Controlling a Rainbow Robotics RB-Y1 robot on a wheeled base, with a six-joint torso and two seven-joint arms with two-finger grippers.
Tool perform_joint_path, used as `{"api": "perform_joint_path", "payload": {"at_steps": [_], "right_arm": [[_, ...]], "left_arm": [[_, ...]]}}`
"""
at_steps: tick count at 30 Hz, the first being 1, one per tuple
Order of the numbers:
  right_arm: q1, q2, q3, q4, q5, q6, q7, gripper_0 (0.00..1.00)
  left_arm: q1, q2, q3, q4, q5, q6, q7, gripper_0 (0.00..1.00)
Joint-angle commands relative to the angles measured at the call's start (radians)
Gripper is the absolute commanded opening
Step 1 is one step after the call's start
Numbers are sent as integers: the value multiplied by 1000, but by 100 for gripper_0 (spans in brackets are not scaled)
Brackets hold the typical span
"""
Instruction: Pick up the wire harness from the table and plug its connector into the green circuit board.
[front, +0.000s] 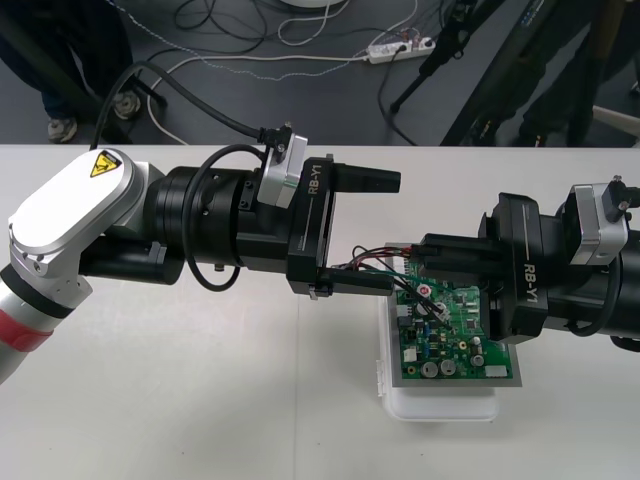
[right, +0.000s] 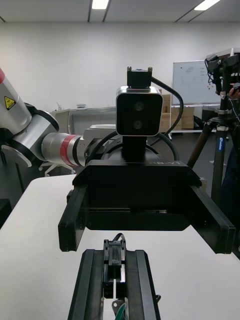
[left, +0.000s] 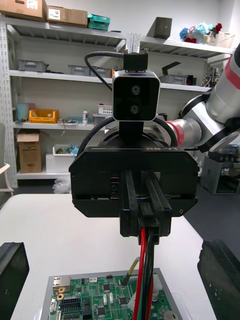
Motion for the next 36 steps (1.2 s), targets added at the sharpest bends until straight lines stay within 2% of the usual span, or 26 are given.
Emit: {"api": "perform_joint_path", "payload": {"at_steps": [1,14,15,16,17,19,20,36], "right_arm": [[-5,10,-1,-37,-3,-11,34,0],[-5,10,-1,-37,-3,-11,39,0],[-5,10,-1,-35,-3,-11,40,0],[-5,10,-1,-37,-3,-11,40,0],[-5,10,-1,-37,-3,-11,40,0],[-5,10,-1,-37,-5,-11,42,0],[-5,10,-1,-37,-3,-11,42,0],[-5,10,-1,-37,-9,-11,48,0]], "left_arm": [[-46,6,-18,-27,8,37,61,100],[-46,18,-26,-38,9,37,73,99],[-47,18,-27,-39,9,37,73,92],[-47,18,-27,-38,9,37,73,74],[-49,17,-27,-38,9,37,73,61],[-51,17,-27,-38,11,37,72,23],[-52,15,-27,-39,9,37,72,0],[-72,-20,-29,-39,11,37,90,0]]}}
